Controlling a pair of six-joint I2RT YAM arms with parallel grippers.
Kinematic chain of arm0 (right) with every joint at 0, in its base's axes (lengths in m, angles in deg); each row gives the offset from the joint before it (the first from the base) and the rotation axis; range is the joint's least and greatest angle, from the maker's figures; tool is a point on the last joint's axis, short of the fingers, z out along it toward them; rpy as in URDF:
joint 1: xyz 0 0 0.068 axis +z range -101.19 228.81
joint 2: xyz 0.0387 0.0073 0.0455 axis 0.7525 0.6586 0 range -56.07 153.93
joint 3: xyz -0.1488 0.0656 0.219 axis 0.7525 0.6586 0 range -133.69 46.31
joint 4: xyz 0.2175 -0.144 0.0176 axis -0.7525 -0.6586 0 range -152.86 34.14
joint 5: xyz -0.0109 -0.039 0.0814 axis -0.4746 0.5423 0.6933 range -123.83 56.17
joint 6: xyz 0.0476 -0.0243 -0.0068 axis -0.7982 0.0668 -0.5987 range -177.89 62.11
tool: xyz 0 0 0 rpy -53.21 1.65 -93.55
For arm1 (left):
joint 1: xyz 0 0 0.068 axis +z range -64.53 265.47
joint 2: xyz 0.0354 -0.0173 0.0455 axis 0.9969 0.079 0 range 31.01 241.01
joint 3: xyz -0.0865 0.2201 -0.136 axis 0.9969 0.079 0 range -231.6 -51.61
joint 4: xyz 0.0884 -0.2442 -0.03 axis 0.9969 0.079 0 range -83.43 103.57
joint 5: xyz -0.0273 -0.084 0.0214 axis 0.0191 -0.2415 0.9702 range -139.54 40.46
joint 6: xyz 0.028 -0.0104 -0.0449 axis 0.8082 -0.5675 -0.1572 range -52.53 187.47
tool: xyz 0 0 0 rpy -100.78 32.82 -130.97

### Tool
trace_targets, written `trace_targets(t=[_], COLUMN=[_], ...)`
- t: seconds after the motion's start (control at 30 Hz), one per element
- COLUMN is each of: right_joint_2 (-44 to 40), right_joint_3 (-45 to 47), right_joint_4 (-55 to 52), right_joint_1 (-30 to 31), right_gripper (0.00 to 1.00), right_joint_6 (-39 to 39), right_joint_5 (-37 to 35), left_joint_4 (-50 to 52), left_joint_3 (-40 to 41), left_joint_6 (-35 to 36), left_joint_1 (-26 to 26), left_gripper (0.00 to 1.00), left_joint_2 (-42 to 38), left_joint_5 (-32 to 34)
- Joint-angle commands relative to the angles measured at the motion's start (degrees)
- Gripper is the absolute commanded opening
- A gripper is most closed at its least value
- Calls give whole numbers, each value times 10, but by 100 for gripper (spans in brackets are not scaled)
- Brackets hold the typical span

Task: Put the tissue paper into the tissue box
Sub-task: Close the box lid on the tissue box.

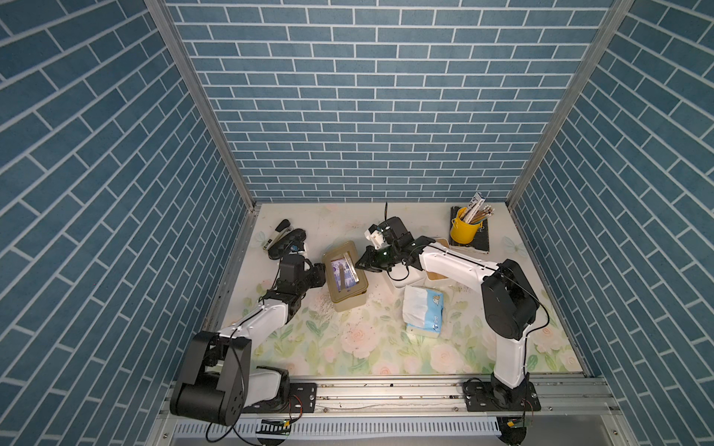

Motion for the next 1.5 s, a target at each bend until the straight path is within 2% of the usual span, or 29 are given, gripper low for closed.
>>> trace_targets(t=[0.0, 0.17, 0.33, 0.47, 0.6, 1.07, 1.2, 1.37, 1.4, 1.47], right_joint_2=[15, 17, 21, 24, 21, 15, 15, 14, 15, 16], right_joint_3=[-6, -4, -1, 0, 4, 13, 18, 25, 27, 27], right_joint_4=[-22, -20, -15, -9, 4, 21, 20, 23, 24, 25], right_joint_1=[2, 3, 3, 3, 2, 3, 3, 4, 4, 4], right_gripper=[0, 0, 0, 0, 0, 0, 0, 0, 0, 0], right_joint_6=[32, 36, 37, 36, 24, 8, 8, 9, 9, 9], right_joint_5=[-15, -13, -10, -7, 4, 8, 5, 3, 4, 3], left_joint_4=[-1, 4, 81, 133, 150, 129, 128, 119, 118, 117], left_joint_3=[-15, -25, -52, -69, -76, -63, -61, -59, -60, -62], left_joint_6=[10, 11, 5, -5, -7, -10, -8, -6, -7, -7], left_joint_1=[2, 2, 2, 2, 5, 9, 10, 11, 12, 15], left_gripper=[56, 60, 88, 93, 93, 89, 81, 62, 62, 70], left_joint_2=[23, 40, 0, -55, -77, -45, -32, -3, 4, 16], left_joint_5=[-21, -34, -32, -33, -28, -47, -51, -62, -67, -90])
